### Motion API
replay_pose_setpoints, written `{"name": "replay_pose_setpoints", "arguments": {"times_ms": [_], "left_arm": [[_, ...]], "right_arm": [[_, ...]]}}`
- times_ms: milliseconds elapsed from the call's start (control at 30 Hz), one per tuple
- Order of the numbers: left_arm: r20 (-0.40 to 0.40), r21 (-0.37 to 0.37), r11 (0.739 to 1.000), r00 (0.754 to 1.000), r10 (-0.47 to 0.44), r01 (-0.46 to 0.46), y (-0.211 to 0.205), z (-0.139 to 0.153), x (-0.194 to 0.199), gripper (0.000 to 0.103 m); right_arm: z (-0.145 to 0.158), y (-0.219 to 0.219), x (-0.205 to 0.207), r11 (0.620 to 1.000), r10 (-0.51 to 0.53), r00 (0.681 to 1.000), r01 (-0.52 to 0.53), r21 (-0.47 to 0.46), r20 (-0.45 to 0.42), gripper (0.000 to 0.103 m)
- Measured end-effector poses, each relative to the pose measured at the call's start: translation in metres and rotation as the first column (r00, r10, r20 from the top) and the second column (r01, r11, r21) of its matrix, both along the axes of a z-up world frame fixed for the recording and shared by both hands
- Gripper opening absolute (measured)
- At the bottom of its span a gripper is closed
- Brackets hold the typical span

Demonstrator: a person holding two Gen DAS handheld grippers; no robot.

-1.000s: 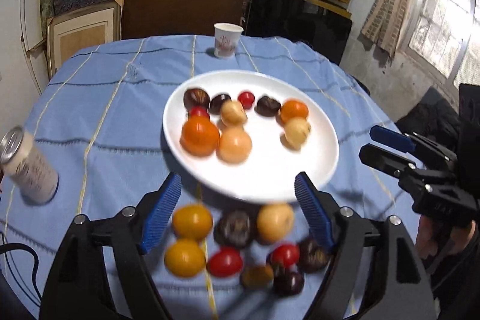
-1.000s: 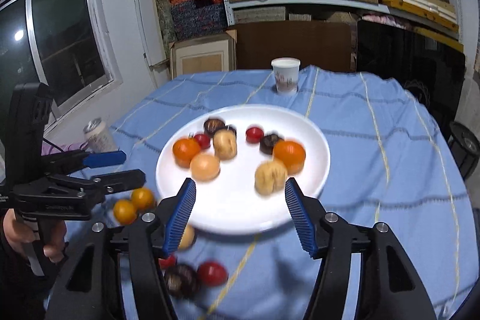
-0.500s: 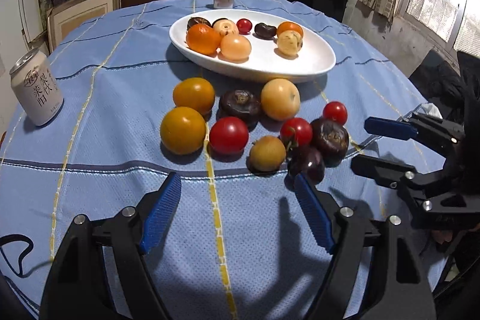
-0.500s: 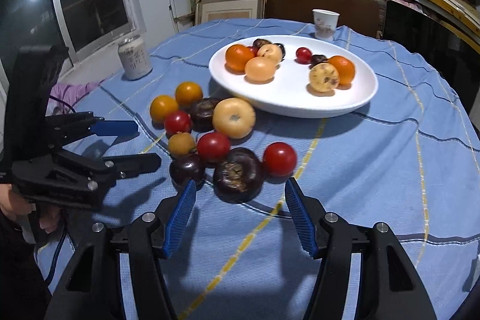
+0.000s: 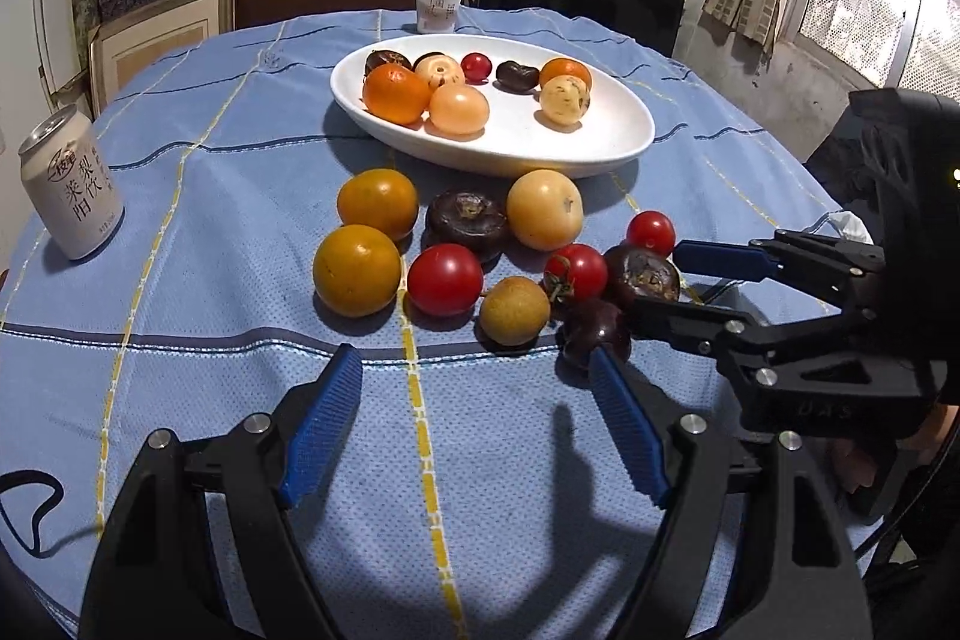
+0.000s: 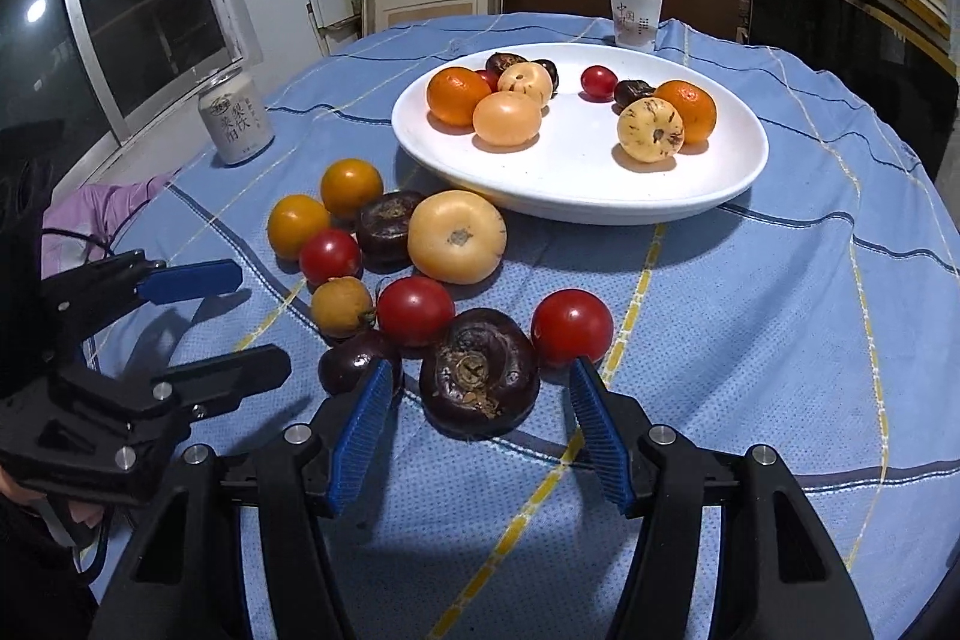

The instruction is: Organize fruits

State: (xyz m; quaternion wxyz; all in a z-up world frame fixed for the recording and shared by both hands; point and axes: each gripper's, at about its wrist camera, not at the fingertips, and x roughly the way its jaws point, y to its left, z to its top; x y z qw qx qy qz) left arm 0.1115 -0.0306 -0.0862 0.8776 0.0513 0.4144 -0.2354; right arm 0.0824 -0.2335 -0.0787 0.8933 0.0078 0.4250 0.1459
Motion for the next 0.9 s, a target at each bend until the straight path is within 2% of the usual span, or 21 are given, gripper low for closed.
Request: {"name": "replay_pose_setpoints", "arguments": {"times_ms": [100,133,167,333,467,567,700,900], "left_arm": [[0.0,-0.001,1.0,1.0,0.004,-0.004,0.0,0.0,0.0,0.076],[0.0,-0.001,1.0,1.0,0.005,-0.005,0.0,0.0,0.001,0.076],[0.001,0.0,1.0,1.0,0.005,-0.005,0.0,0.0,0.0,0.076],[0.003,-0.002,1.0,1.0,0.007,-0.007,0.0,0.001,0.0,0.076],[0.01,-0.008,1.0,1.0,-0.009,0.009,0.0,0.002,-0.002,0.076],[0.026,0.017,0.999,0.999,-0.035,0.035,-0.008,0.002,-0.007,0.076],[0.081,0.069,0.995,0.994,-0.073,0.068,-0.027,0.006,-0.017,0.076],[0.055,0.097,0.992,0.995,-0.087,0.081,-0.047,0.0,-0.012,0.074]], "right_arm": [[0.0,0.001,0.002,1.0,-0.005,1.0,0.005,-0.005,0.002,0.062],[0.0,0.001,0.004,1.0,-0.007,1.0,0.007,-0.002,0.0,0.055],[-0.001,0.0,0.005,1.0,-0.007,1.0,0.007,0.002,-0.008,0.042],[-0.002,0.001,0.001,1.0,-0.002,1.0,0.002,0.0,-0.014,0.041],[0.006,-0.003,-0.014,1.0,-0.004,1.0,0.004,-0.025,0.02,0.041],[0.01,-0.02,-0.028,1.0,-0.03,0.999,0.03,0.007,0.043,0.041],[0.013,-0.054,-0.036,0.985,-0.11,0.993,0.102,0.139,0.052,0.041],[0.016,-0.059,-0.041,0.981,-0.127,0.989,0.113,0.158,0.08,0.041]]}}
